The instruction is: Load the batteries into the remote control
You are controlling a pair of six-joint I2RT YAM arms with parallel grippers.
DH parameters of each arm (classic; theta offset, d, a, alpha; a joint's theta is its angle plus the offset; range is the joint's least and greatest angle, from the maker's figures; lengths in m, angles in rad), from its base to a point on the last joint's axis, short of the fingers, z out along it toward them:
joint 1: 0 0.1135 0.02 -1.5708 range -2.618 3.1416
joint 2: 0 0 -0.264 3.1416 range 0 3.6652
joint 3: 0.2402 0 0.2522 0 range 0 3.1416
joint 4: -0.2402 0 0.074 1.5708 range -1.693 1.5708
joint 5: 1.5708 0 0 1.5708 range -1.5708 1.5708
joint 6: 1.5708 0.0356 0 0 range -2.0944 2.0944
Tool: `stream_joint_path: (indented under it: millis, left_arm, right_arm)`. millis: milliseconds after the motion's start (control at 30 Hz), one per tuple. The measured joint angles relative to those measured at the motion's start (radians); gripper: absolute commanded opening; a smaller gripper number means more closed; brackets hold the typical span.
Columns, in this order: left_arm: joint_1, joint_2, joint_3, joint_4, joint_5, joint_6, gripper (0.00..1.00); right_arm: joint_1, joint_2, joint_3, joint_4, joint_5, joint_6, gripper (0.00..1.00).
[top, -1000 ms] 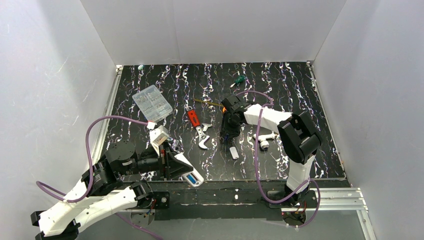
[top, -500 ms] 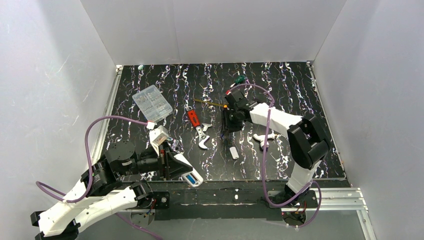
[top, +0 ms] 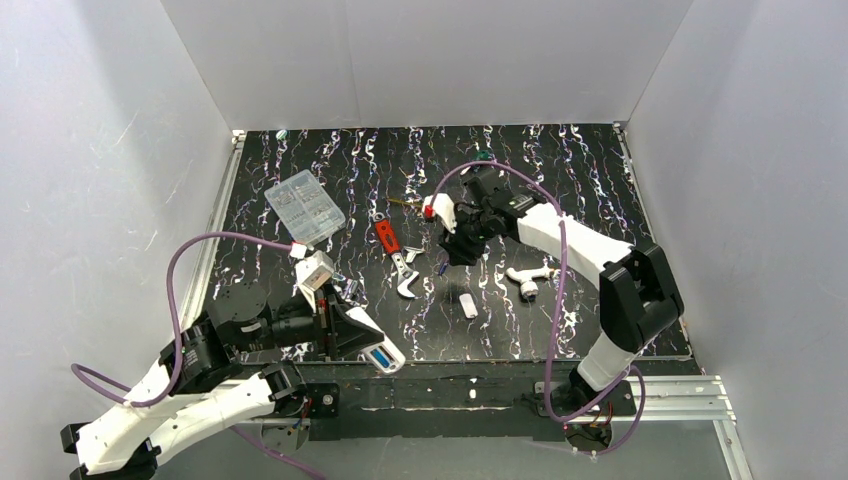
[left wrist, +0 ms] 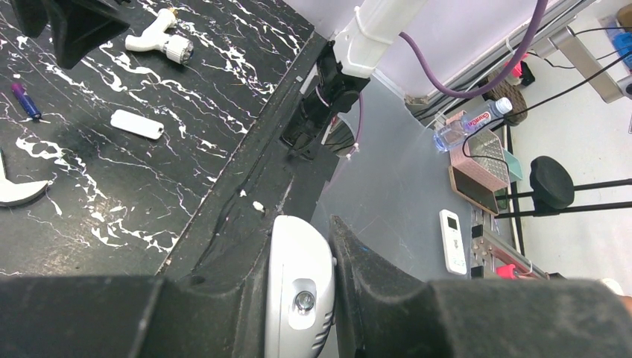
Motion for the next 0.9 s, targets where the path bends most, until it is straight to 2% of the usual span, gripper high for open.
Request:
stream_joint_path:
  millis: [133, 200, 300, 433, 567, 900]
  left_arm:
    - [0.0, -0.006, 0.001, 0.0, -0.004, -0.004, 0.0]
    - [0.0, -0.008, 0.002, 0.0, -0.005, -0.007, 0.0]
    - [0.0, -0.011, 0.002, -0.001, -0.01, -0.011, 0.0]
    - [0.0, -0.014, 0.004, -0.006, -0.015, -0.012, 0.0]
    - [0.0, -0.018, 0.008, -0.014, -0.019, -0.012, 0.0]
    - [0.0, -0.02, 0.008, -0.018, -0.027, -0.014, 0.0]
  right_arm:
    - [-0.031, 0.026, 0.038, -0.105, -0.076, -0.318, 0.53]
    - [-0.038, 0.05, 0.056, -0.14, -0.088, -0.42, 0.56]
    - [-0.038, 0.085, 0.06, -0.166, -0.098, -0.545, 0.74]
    - [-0.037, 0.099, 0.026, -0.141, -0.106, -0.65, 0.81]
    - [-0.037, 0.117, 0.023, -0.127, -0.108, -0.734, 0.81]
    - [-0.02, 0.197, 0.049, -0.108, -0.108, -0.839, 0.7]
